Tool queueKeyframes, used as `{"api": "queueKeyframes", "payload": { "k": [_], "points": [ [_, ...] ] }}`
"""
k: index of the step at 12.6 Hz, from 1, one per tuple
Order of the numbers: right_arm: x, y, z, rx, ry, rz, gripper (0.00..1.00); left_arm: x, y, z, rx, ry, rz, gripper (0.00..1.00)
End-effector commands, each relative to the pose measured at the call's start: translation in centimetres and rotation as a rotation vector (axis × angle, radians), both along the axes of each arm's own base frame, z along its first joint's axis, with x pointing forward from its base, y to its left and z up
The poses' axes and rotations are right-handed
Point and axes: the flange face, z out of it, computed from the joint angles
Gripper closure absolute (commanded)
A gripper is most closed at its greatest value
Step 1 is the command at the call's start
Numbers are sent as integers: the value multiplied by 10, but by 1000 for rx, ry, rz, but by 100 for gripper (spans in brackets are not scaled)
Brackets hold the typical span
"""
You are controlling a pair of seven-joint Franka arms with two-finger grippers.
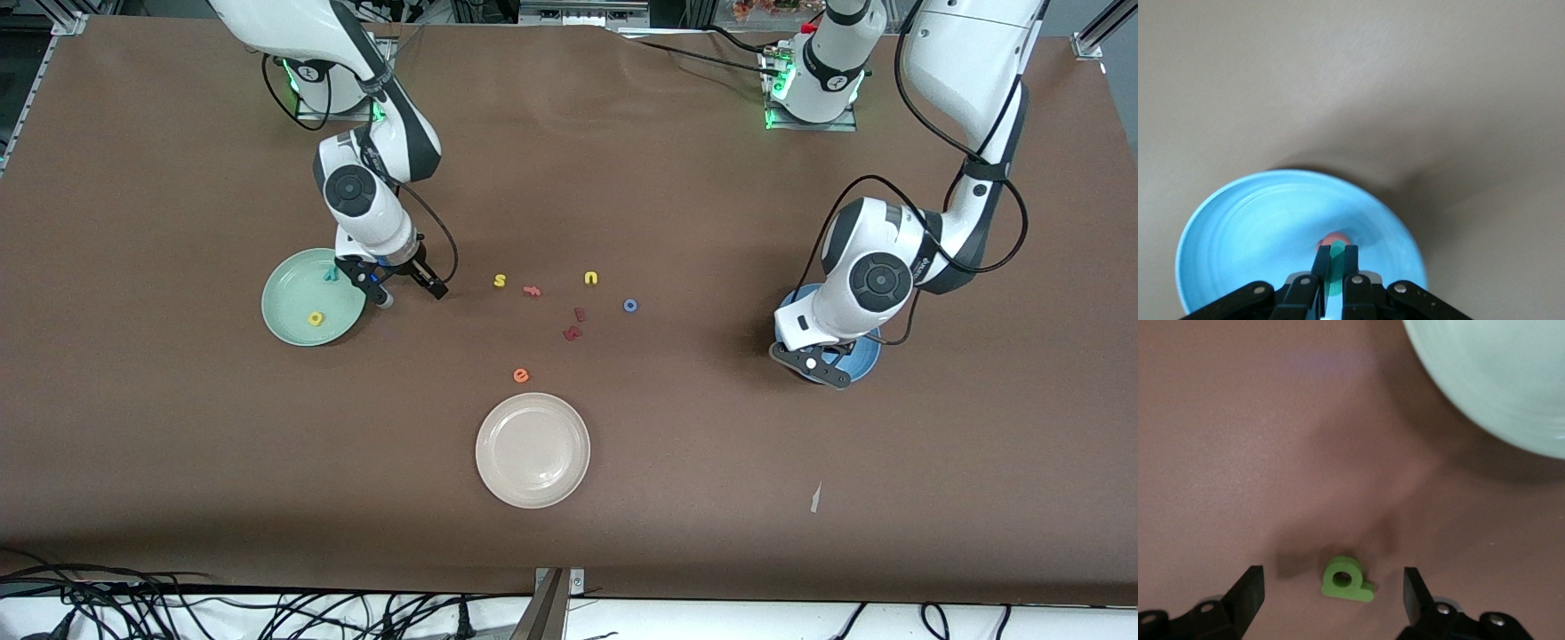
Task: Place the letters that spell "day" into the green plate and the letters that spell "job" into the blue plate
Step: 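Grasp the green q with the right gripper while the left gripper drops the j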
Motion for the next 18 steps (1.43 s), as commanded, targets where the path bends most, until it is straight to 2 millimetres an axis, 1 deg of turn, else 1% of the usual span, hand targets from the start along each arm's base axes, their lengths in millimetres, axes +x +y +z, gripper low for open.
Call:
{"api": "queueKeyframes", "payload": {
  "k": [1, 2, 3, 4, 5, 7, 8, 9, 11, 12, 13, 14, 15, 16, 17, 18],
  "points": [
    [0, 10, -6, 4, -12, -13, 9, -10, 11, 1, 19, 3, -30, 73],
    [0, 9, -7, 3, -11, -13, 16, -8, 11, 3, 19, -2, -27, 5],
    [0, 9, -7, 3, -11, -13, 31, -5, 9, 7, 15, -8, -8, 0],
    [-1, 11, -8, 1, -9, -5, 53, -2, 6, 14, 14, -9, 11, 0],
    [-1, 11, -8, 0, -10, -1, 69, -1, -4, 17, 17, -12, 47, 0],
    [-1, 11, -8, -1, -9, 4, 83, -9, -50, 19, -37, -15, 191, 0],
    [0, 11, -5, 0, -12, 10, 88, -14, -70, 20, -62, -16, 249, 0],
    [2, 10, -2, -1, -16, 19, 91, -21, -92, 22, -76, -14, 289, 0],
    [3, 9, 7, -4, -16, 42, 92, -32, -129, 29, -92, -24, 404, 0],
    [6, 3, 16, -14, 4, 53, 92, -36, -148, 31, -100, -25, 451, 0],
    [11, -5, 30, -16, 10, 86, 92, -41, -171, 31, -102, -27, 492, 0],
    [19, -23, 42, -25, 20, 125, 92, -49, -199, 27, -98, -29, 527, 0],
    [25, -43, 54, -29, 29, 192, 91, -51, -218, 23, -96, -34, 575, 0],
    [35, -75, 69, -32, 39, 253, 91, -52, -235, 18, -95, -36, 609, 0],
    [42, -106, 75, -37, 59, 311, 91, -51, -247, 12, -98, -33, 637, 0],
    [45, -139, 72, -40, 89, 360, 91, -52, -259, 5, -99, -28, 655, 0]
  ]
}}
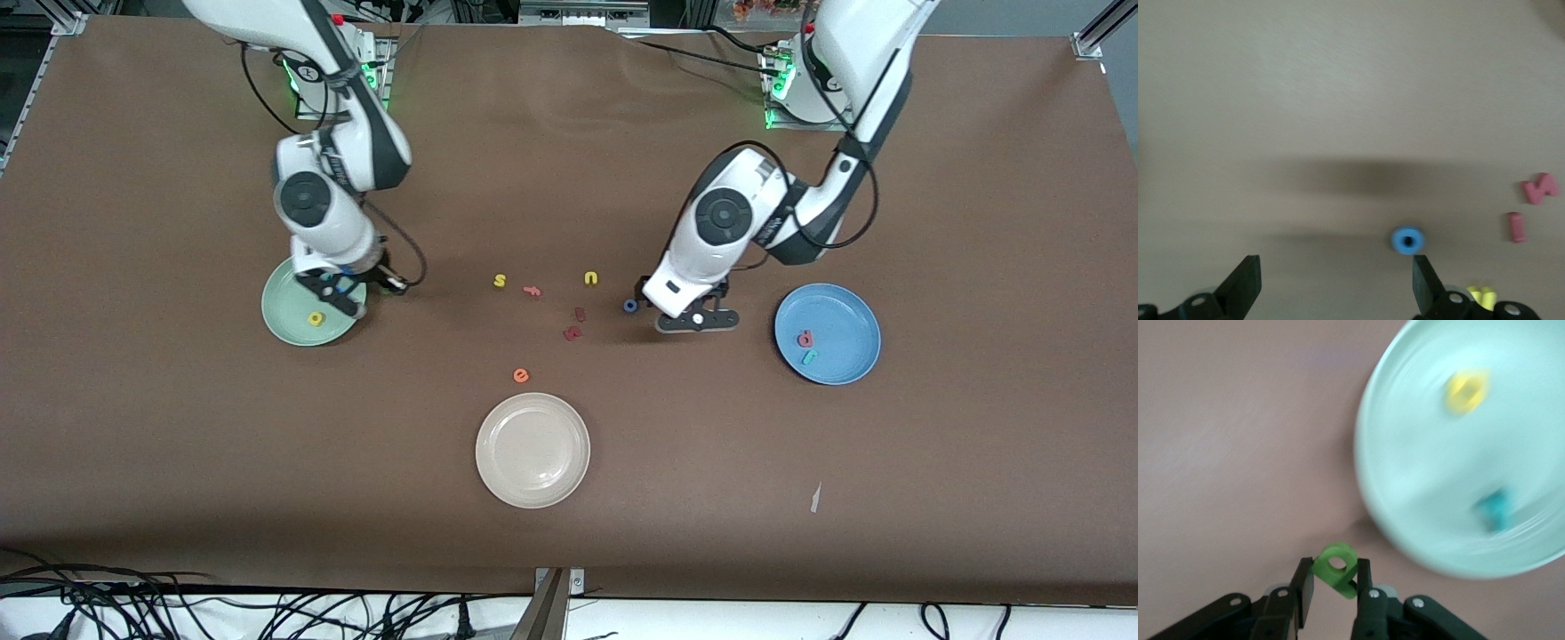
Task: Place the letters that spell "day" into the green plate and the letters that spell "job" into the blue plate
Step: 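Grasp the green q with the right gripper while the left gripper drops the j, then drop the q on the green plate while the left gripper grasps the blue o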
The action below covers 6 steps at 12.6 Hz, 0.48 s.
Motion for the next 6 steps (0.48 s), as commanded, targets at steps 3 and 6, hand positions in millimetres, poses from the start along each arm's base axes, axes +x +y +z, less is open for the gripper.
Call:
{"api": "queueKeyframes", "payload": {
  "k": [3, 6],
  "points": [
    [1, -128, -22, -23, 64, 193, 91, 11, -40, -36, -7, 32, 101, 0],
    [4, -145, -33, -34, 51, 188, 32, 7, -53, -52, -3, 48, 107, 0]
  ]
}}
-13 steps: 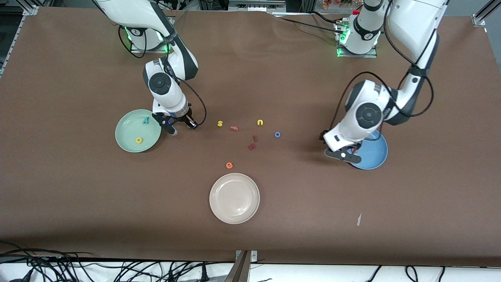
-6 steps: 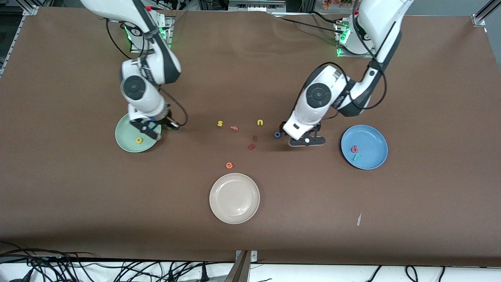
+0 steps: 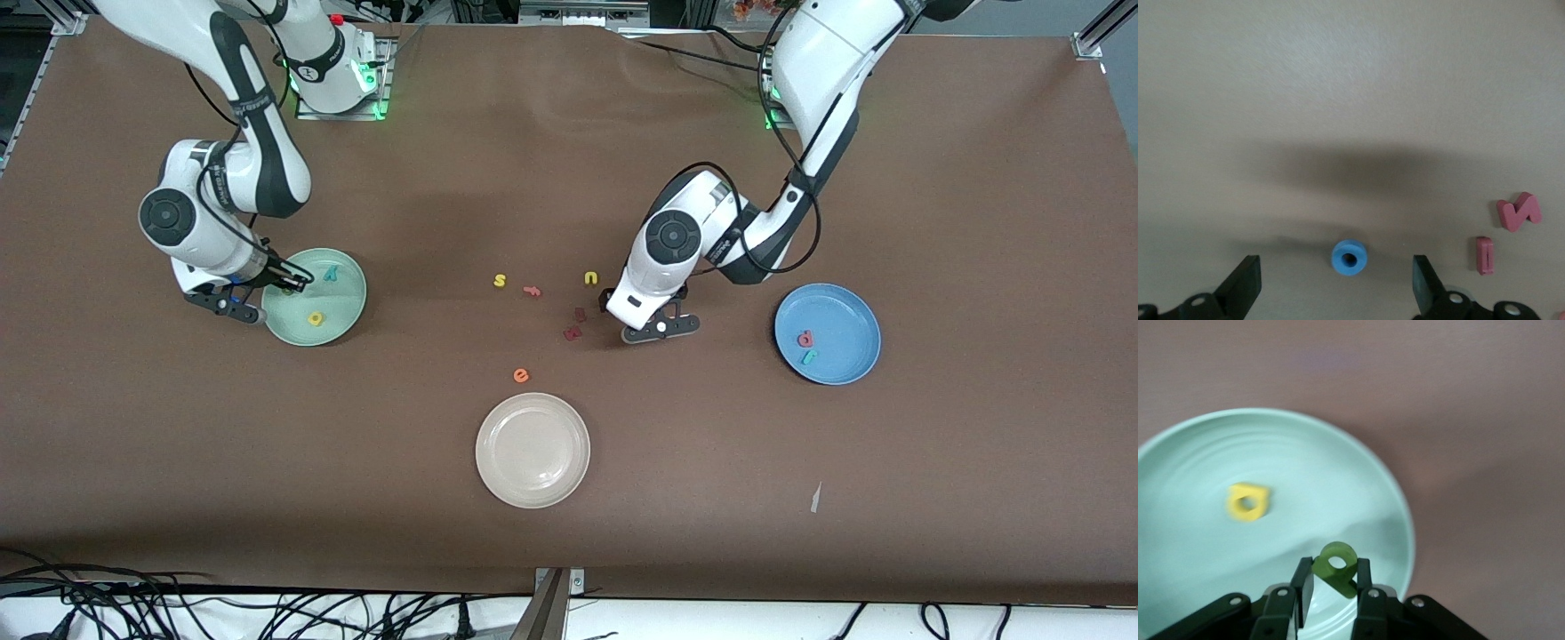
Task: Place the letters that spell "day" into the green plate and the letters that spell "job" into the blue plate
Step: 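Drop the q on the green plate while the left gripper grasps the blue o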
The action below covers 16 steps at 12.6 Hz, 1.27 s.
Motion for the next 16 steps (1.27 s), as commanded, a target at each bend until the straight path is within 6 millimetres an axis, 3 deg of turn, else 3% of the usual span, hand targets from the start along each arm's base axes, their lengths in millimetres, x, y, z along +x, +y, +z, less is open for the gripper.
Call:
{"api": "queueKeyframes", "payload": {
  "k": [1, 2, 4, 7, 9, 10, 13, 14, 16],
  "points": [
    [3, 9, 1, 22, -15, 7, 0, 1, -13, -8, 6, 7, 15, 1],
    [4, 11, 6, 34, -4, -2, 0, -4, -19, -10, 8, 10, 9, 5],
    [18, 23, 37, 66, 26, 6, 0, -4, -18, -14, 16, 12, 11, 14],
    [62, 55, 118, 91, 149, 21, 0, -4, -14, -23, 38, 5, -11, 24],
    [81, 69, 167, 105, 142, 92, 0, -3, -12, -25, 40, 7, -13, 28],
    [91, 73, 193, 125, 111, 178, 0, -3, -13, -25, 40, 7, -13, 37],
    [107, 68, 289, 138, 82, 329, 0, -4, -14, -24, 39, 6, -12, 41],
    [109, 55, 310, 138, 65, 320, 0, -4, -14, -25, 41, 8, -12, 42],
    [115, 47, 334, 128, 15, 309, 0, -4, -14, -23, 40, 6, -10, 45]
  ]
}}
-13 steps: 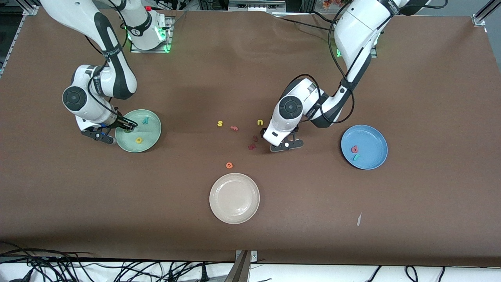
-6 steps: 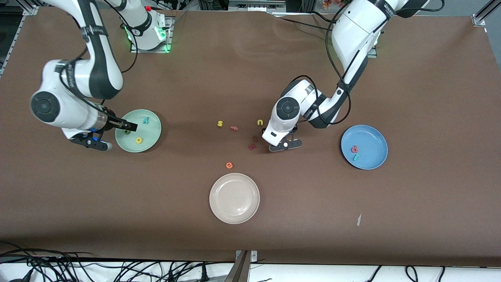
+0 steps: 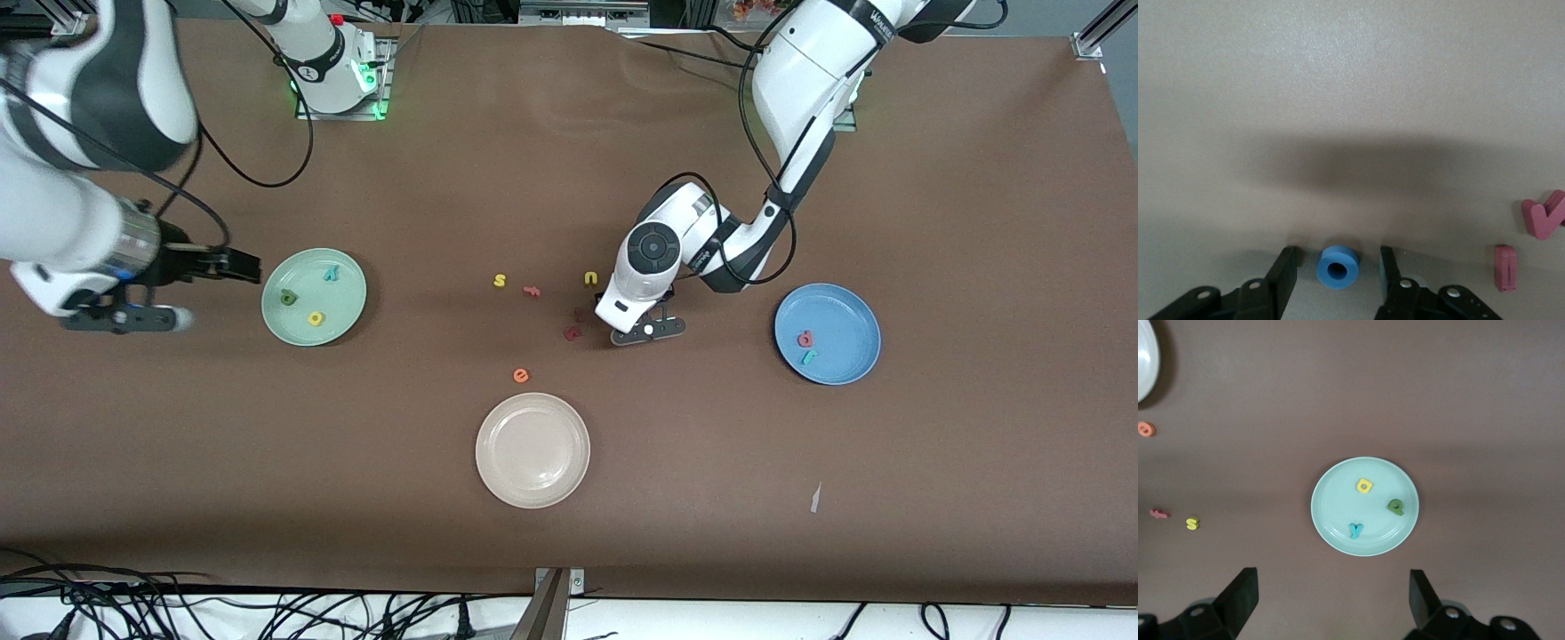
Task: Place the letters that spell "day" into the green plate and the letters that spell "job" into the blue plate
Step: 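Drop the q on the green plate while the left gripper grasps the blue o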
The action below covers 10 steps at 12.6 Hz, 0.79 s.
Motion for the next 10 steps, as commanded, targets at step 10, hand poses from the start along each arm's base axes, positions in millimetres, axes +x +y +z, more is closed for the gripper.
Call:
{"api": "queueKeyframes", "payload": {
  "k": [10],
  "points": [
    [-4, -27, 52, 0, -66, 6, 0, 4, -2, 6, 21, -10, -7, 72]
  ]
}}
